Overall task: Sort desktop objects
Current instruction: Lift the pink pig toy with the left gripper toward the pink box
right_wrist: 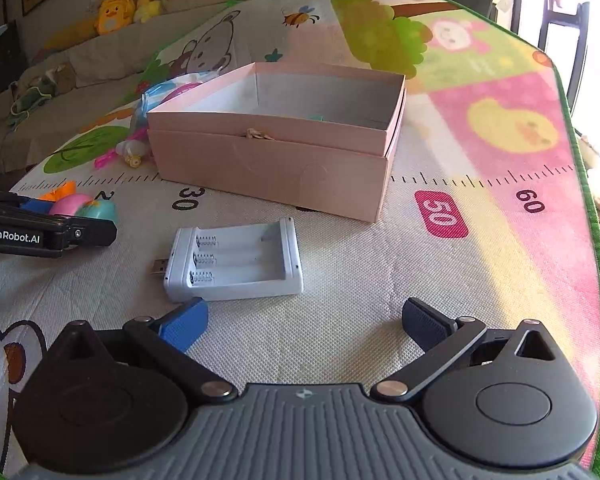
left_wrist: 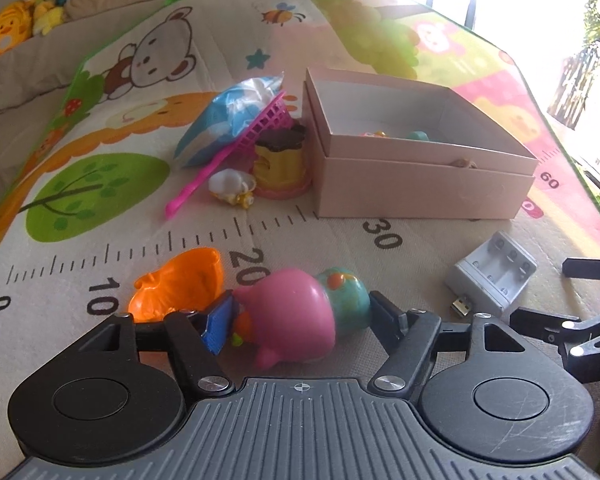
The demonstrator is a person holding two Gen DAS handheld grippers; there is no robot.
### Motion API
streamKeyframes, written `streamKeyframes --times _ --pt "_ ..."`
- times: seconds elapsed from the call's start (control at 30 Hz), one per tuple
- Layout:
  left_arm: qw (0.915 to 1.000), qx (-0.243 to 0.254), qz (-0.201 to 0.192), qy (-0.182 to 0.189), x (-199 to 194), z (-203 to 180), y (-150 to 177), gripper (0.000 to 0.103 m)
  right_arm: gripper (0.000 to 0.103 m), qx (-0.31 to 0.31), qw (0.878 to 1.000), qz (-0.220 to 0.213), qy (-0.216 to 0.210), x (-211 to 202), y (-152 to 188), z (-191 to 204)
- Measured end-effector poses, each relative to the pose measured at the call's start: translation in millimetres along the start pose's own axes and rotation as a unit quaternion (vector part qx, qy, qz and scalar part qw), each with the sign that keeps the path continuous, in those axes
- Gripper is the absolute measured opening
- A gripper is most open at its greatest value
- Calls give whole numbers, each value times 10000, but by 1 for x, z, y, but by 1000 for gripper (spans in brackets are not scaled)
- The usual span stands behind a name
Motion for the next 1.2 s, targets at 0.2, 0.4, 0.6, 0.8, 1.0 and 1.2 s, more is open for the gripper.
streamKeyframes --times 0.2,0.4,0.6,0.8,1.0,1.2 --pt "9988 313 5 387 -32 -12 18 74 103 -7 10000 14 0 0 0 1" --pt "9976 370 84 579 -64 -12 36 79 103 -71 9999 10 -71 -4 2 5" --pt "9993 377 22 -76 -63 9 37 91 103 -202 9997 -14 -153 -11 6 17" --pt "9982 384 -41 -463 -66 25 36 94 103 -185 9998 -30 -88 -12 6 18" --pt "9998 150 -62 70 -72 12 34 97 103 -185 9998 -46 -80 -12 7 18" --pt "9992 177 -68 341 -71 -7 34 99 103 -179 9998 -65 -62 -13 7 18"
Point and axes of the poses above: each gripper's, at about its wrist camera, not at the fingertips, and x roughly the way its jaws point, z to its left, y to its underside, the point moved 6 cm from there along x, roughly the way its jaws point, and after that the axes turned 15 degrees about -z, right-handed, at the moved point
